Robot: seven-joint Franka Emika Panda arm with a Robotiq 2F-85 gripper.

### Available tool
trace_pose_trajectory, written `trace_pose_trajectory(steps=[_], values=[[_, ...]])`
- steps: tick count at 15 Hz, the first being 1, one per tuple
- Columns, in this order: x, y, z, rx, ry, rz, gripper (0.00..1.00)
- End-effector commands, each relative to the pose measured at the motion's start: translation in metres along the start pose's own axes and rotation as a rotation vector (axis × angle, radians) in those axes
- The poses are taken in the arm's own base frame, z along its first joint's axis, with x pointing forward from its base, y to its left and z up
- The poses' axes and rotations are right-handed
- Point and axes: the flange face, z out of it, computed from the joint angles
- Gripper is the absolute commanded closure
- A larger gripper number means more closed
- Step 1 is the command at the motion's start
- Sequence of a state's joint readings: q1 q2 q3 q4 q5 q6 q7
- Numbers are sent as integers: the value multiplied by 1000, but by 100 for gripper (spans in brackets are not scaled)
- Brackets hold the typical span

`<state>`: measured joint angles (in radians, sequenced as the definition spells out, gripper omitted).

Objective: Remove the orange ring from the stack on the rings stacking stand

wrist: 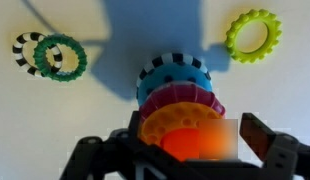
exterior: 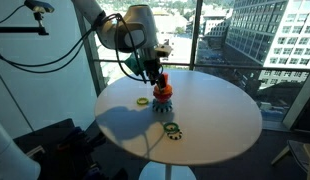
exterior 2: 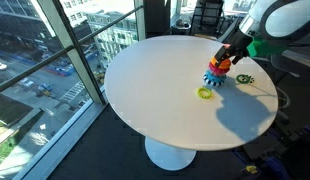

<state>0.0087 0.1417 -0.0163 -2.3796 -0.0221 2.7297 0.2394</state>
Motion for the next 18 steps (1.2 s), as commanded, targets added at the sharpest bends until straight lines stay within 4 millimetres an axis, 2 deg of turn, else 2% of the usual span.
trace_pose_trajectory(steps=[1, 5, 6, 7, 9, 10, 14, 16, 18], values=[[6, -4, 2, -11, 17, 13, 0], [6, -3, 5, -23, 17, 23, 0], [6, -2, 5, -26, 16, 27, 7], [6, -2, 6, -28, 15, 30, 27], [6, 0, 5, -31, 16, 42, 32], [6, 0, 3, -31, 18, 47, 40], [7, 1, -9, -33, 34, 61, 58], [7, 1, -14, -34, 37, 66, 61], [7, 1, -21, -32, 44, 70, 69]])
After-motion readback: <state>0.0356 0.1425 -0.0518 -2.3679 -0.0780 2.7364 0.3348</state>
